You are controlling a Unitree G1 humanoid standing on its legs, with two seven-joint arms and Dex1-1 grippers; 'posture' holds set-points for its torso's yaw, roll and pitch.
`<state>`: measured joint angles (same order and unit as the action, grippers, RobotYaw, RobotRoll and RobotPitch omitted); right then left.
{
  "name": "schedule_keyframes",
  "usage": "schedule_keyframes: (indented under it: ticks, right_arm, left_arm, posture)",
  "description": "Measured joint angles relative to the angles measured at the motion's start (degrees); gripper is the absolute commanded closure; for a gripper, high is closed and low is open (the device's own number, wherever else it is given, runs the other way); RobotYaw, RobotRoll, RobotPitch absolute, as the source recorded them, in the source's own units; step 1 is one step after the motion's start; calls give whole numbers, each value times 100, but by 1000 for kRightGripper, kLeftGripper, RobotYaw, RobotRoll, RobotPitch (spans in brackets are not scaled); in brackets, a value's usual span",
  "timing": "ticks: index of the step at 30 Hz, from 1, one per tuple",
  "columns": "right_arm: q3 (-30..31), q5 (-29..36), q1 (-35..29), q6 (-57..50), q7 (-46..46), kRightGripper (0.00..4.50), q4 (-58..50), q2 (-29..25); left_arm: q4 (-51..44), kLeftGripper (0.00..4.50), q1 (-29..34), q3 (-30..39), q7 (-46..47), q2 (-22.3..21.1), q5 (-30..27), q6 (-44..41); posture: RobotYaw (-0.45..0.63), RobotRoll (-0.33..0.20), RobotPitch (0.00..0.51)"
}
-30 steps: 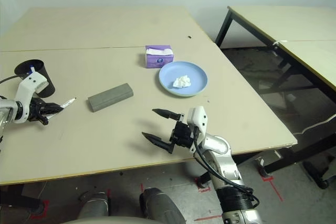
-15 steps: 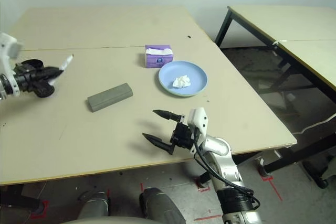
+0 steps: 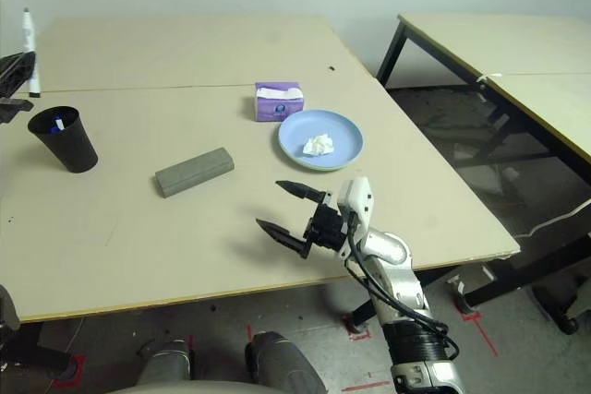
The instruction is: Organize and tidy the items on the table.
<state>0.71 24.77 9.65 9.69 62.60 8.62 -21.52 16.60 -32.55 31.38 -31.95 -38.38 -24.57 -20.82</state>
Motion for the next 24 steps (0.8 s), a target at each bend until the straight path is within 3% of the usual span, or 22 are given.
schedule_keyframes:
  ticks: [9,16,24]
  right_arm:
    - [-43,1,58,-43,27,0,35,-14]
    - [-64,1,-36,-87,-10,0,-91,-57]
    - [-145,1,-136,-128,-86,0,-218,-120]
  left_arm:
    - [1539,4211,-472,-501,302,-55,660,1322]
    - [2373,4211,-1110,-840,233,-16,779,1894]
    - [2849,4211,-1126,-955,179,77,801,2259]
  posture:
    - [-77,0,69]
    - [-104,0,69]
    - [-111,0,67]
